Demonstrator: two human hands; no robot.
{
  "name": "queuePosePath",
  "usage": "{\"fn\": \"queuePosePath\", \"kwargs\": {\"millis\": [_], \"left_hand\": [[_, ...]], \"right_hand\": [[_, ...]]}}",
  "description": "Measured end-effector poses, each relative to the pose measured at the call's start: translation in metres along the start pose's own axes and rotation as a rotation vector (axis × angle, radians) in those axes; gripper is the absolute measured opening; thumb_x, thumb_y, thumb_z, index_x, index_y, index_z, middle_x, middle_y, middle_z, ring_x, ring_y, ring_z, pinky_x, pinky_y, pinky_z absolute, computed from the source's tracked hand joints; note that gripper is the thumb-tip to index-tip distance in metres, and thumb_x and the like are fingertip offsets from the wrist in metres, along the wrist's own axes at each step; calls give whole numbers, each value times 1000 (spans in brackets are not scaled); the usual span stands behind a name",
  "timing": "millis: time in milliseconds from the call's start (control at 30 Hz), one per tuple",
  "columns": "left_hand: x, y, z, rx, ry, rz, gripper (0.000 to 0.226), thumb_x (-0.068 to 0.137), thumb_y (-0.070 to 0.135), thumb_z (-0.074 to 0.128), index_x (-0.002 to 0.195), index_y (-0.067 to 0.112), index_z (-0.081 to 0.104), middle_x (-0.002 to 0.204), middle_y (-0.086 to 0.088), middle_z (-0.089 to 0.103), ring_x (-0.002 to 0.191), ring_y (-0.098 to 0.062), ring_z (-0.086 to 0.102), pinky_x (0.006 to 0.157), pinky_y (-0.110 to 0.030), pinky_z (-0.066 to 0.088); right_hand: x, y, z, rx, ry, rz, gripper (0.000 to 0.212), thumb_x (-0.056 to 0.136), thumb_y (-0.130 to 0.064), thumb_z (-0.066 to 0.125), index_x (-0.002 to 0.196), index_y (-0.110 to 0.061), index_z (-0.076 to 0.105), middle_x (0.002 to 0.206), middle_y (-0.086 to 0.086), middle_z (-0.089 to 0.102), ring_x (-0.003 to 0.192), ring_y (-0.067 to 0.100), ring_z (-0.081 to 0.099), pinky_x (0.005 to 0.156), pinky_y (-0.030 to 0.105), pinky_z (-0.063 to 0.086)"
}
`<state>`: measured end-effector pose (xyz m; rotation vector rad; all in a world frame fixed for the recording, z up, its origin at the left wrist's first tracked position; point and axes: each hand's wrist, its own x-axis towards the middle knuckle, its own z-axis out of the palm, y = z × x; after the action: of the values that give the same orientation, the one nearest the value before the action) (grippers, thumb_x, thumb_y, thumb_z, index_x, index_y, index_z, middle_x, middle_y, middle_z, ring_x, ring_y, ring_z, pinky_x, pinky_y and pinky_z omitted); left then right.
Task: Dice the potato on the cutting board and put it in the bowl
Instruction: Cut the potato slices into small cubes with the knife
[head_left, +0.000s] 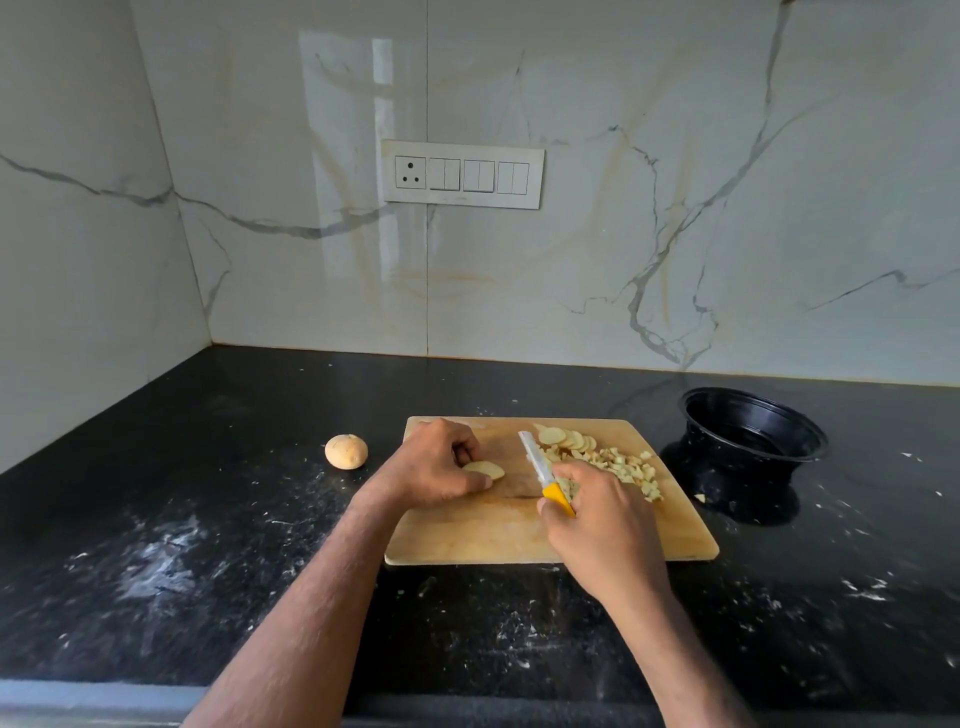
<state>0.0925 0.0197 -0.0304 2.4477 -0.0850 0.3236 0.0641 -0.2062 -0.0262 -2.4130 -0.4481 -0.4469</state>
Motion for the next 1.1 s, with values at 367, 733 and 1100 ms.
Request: {"fn": "queuePosePath", "kwargs": {"millis": [367,733,1100], "left_hand": [[-1,5,4,14,45,-18,19,75,30,88,86,21,76,78,7,68,75,-9,61,66,-27,55],[-2,8,4,22,58,-44,16,77,30,87,81,25,72,76,10,65,72,-7,59,58,-14,43],[-1,9,5,27,59,-25,14,79,24,85,88,21,76,76,9,65,72,-8,58,64,-18,47]], "right_hand": [[-3,-19,21,-152,-30,-122,31,91,-26,67,122,-23,71,102,-8,76,85,10,70,72,24,59],[0,-18,25,-162,-16,-145,35,92,-26,67,128,-23,68,106,-7,76,88,9,71,70,15,54],[9,-16,23,-110,-96,-163,33,93,-19,67,125,-21,69,106,-4,74,75,6,54,51,9,33]]}}
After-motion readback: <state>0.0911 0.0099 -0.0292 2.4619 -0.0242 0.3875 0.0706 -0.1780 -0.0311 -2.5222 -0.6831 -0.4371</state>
